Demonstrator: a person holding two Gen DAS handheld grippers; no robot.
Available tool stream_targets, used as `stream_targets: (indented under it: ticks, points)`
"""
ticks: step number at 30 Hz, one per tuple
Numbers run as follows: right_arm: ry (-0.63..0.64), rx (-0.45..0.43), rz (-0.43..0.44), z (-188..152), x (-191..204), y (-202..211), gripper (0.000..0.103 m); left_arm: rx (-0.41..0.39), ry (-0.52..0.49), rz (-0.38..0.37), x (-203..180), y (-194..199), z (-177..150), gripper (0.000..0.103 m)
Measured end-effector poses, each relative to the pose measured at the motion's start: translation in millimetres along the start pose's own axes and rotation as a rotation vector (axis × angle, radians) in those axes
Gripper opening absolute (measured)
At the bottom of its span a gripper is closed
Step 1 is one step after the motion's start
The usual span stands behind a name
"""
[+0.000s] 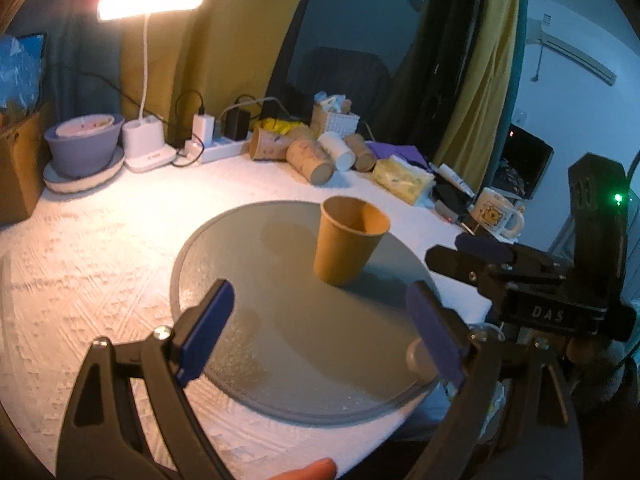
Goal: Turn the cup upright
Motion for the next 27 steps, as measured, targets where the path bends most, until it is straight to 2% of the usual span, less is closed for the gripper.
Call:
stream_targets:
  ticks: [19,27]
  points:
    - [0.007,-0.154,-0.016,19.4,-1.9,73.4,0.075,-0.068,-0.108,0.061,-29.9,43.0,22.0,0.089]
    - [0.027,-0.211,-0.020,28.4,3.0,100.4,0.074,-0.140,-0.148,0.097,-35.8,67.6,36.2,0.089]
Point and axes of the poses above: each gripper's, at about its wrist camera, not at the fingertips, and y roughly against the way its jaws point, x to its left, z to its top, the point moved 8 cm from there along -y, roughly the way its jaws point, and after that the axes turned 2 degrees about x, right-handed, at the moved point
